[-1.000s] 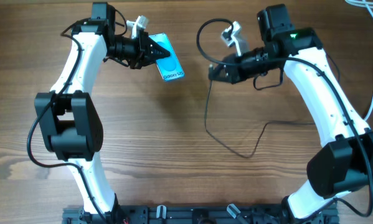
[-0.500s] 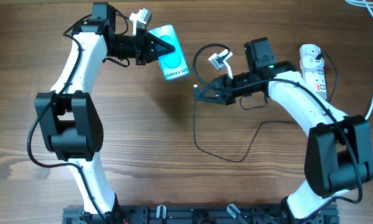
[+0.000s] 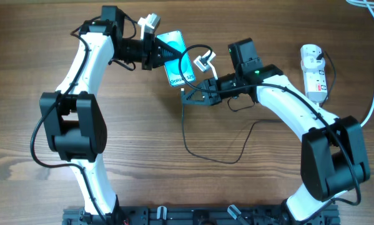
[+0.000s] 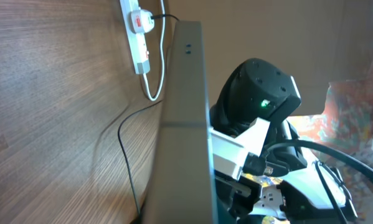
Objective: Plug charger to phone and switch on socket
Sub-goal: 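Carry the USB-C plug toward the phone's bottom port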
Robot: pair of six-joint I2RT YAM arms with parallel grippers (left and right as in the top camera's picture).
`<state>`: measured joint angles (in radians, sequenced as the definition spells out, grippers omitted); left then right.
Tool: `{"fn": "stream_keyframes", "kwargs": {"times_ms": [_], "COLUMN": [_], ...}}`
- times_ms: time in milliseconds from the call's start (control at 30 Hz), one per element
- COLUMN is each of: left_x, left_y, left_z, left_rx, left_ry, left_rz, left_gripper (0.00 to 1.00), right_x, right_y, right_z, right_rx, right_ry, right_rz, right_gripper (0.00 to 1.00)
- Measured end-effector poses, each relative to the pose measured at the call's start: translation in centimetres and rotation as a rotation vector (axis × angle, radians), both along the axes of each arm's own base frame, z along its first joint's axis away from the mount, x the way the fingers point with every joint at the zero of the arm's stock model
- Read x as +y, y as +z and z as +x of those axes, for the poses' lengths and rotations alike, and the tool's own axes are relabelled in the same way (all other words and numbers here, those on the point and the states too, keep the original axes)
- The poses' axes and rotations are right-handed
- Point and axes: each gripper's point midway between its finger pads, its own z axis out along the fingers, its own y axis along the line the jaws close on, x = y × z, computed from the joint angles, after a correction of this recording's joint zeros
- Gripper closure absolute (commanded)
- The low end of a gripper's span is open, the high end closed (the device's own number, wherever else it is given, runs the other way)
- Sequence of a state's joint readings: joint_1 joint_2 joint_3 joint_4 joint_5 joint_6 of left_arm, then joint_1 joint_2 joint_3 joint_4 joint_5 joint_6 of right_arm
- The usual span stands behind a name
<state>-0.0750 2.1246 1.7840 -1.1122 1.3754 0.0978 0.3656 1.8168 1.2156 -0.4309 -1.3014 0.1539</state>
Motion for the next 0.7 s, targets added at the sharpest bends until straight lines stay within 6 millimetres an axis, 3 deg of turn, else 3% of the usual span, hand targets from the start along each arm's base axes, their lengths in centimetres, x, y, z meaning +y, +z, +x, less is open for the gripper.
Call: {"fn": "stream_keyframes", "kwargs": {"times_ms": [700], "left_x": [0.3], "left_y": [0.3], "left_z": [-1.6], "left_rx": [-0.039], "left_ry": [-0.033], "left_rz": [-0.021], "left_gripper": [0.96], "right_x": [0.2], "right_y": [0.5], "right_z": [-0.3], "right_rx": [-0.043], "right_ry": [0.030], "right_rz": [0.041], "right_gripper": [0.96]}}
